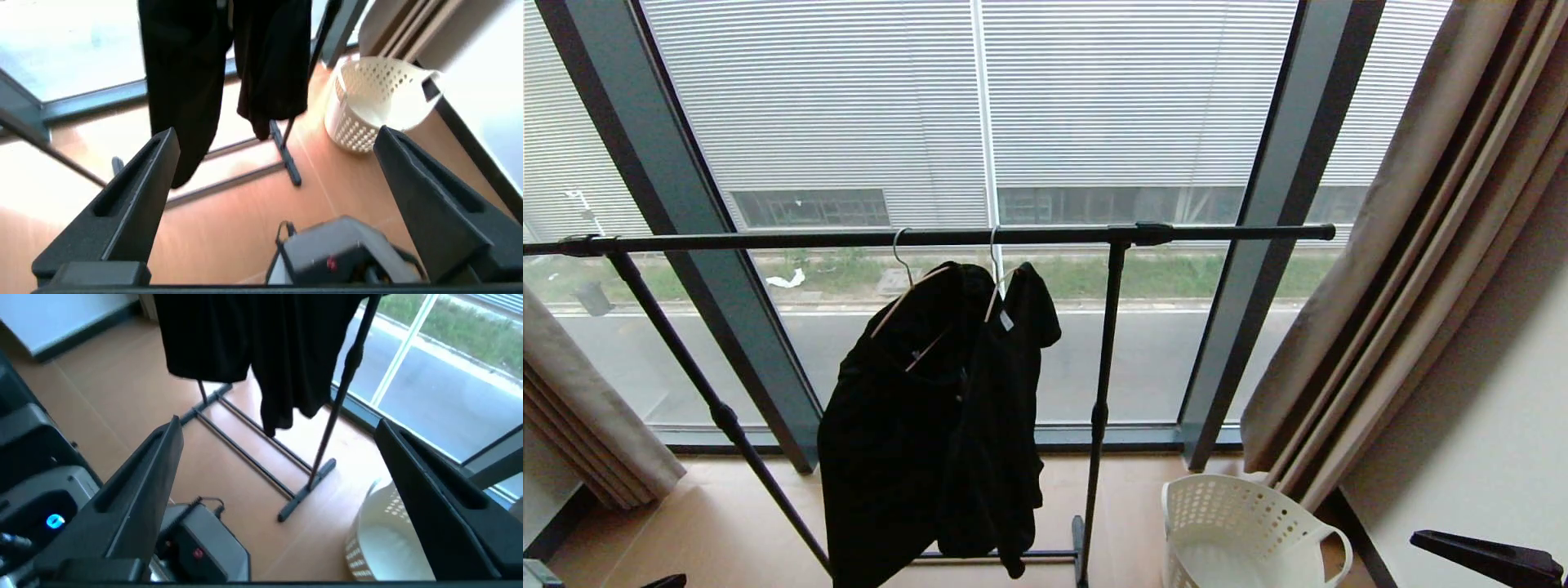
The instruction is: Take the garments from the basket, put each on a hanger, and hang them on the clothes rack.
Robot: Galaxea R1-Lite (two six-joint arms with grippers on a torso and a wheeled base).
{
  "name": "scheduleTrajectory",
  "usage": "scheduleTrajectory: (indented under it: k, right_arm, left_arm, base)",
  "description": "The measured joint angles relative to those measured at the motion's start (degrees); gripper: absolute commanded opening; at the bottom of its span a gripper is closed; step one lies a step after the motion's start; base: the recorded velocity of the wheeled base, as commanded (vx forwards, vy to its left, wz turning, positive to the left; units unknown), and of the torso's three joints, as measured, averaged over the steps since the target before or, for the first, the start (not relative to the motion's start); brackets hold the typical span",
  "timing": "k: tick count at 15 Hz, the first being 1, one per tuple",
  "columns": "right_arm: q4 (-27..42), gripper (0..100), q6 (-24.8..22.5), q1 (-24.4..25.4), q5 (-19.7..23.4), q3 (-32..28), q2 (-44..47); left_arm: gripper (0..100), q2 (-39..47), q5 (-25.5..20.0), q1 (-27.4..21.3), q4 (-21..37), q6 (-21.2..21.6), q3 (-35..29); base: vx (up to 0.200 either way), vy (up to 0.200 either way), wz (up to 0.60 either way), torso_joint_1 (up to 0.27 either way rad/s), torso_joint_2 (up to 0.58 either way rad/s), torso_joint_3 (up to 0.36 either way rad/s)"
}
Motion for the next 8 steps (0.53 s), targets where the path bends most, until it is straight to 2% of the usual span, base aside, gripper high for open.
scheduleTrajectory:
  k: [4, 8]
  right_arm:
    - [0.13, 100, 0.38, -0.02, -1.26, 1.4, -2.21]
    - [0.1, 100, 2.07, -0.04, -4.27, 1.71, -3.74]
  left_arm:
    - [100, -13.48, 0.76, 1.16, 14.81, -0.02, 0.02]
    - [100, -21.22, 1.61, 11.17, 16.54, 2.68, -0.17]
  base:
    - [0.0, 0.0, 0.0, 0.0, 0.0, 0.0]
    - [0.0, 0.0, 0.0, 0.0, 0.0, 0.0]
